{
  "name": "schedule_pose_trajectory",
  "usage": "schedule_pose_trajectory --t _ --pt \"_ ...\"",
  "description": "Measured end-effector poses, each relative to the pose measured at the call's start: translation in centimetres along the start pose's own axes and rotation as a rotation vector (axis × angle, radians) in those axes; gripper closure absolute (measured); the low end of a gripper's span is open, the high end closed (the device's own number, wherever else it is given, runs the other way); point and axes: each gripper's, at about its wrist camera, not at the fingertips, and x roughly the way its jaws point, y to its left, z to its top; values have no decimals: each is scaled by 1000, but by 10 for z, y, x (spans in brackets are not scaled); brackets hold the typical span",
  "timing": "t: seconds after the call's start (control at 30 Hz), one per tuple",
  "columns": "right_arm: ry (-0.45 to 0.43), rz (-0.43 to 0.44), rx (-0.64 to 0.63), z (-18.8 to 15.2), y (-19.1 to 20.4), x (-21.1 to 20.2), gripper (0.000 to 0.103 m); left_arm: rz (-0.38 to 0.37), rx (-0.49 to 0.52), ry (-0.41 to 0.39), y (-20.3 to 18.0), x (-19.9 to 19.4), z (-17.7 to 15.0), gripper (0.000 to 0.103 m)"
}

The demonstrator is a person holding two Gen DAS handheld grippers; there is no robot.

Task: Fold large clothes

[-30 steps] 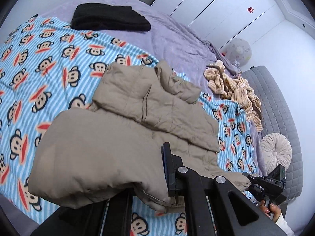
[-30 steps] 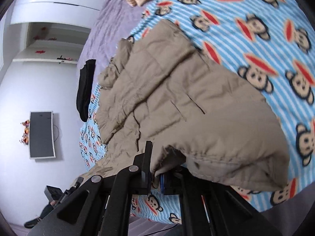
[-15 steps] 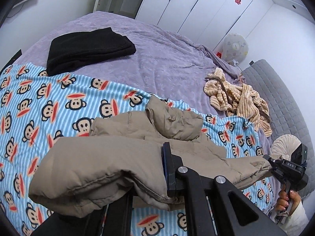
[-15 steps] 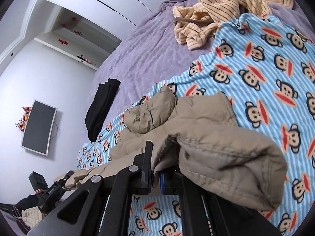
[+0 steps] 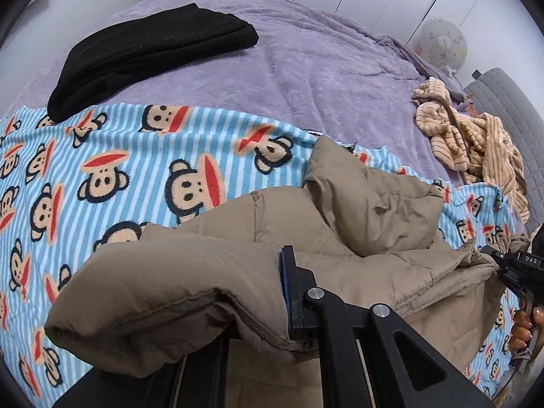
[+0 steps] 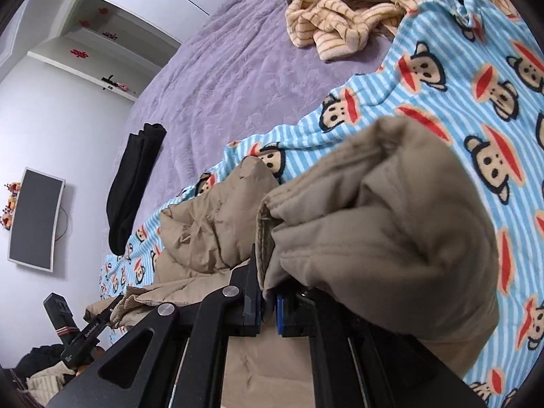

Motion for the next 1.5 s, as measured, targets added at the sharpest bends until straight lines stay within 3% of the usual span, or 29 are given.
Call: schedule_pose_trajectory --t 0.23,0.4,0.43,0.47,0.5,0.53,0.57,0.6,0.63,0.67,0.73,0.77,0.8,0.83,0.87,0.93,1.07,1.17,1.37,1.5 --pt "24 63 143 5 -50 66 97 115 48 -38 -9 52 -9 92" --pt "7 138 193 -3 -69 83 96 128 88 -155 -16 27 -14 89" --pt "6 146 185 -4 -69 81 96 118 94 -169 -16 20 -16 85" --pt "7 152 178 -4 -69 80 95 109 99 -171 -16 14 -17 72" --pt "8 157 173 -5 -69 76 94 105 103 -169 -16 9 -18 46" --pt "11 159 167 -5 -67 72 88 116 111 -174 -17 2 -21 31" --pt "12 161 157 -5 -65 67 74 137 121 -193 -19 -6 -24 16" --pt "8 161 141 -6 -62 59 60 152 144 -214 -22 -14 -26 16" --pt "1 168 119 -6 -58 52 29 154 175 -213 -26 -21 -27 16" --pt "-7 177 94 -8 -53 44 17 144 188 -207 -27 -26 -27 16" --pt "-16 162 21 -13 -40 28 17 120 197 -196 -31 -32 -27 16" --pt "-12 146 -19 -17 -33 23 20 96 208 -176 -34 -30 -25 20" --pt "-10 122 -55 -21 -27 20 24 66 223 -158 -39 -26 -25 41" --pt "-4 94 -97 -26 -20 20 54 52 237 -137 -43 -16 -23 50" --pt "11 52 -148 -29 -13 24 99 59 239 -119 -48 -5 -22 55" --pt "58 -27 -219 -32 -2 44 101 84 208 -107 -48 23 -16 55" --pt "87 -59 -295 -32 10 89 101 108 73 -91 -27 68 -4 55" --pt "80 -67 -334 -27 14 115 102 123 61 -90 -22 86 1 55" --pt "101 -106 -396 -14 26 146 103 134 76 -73 -21 90 11 55" --pt "101 -136 -403 -7 24 125 103 205 101 -118 0 74 24 55"
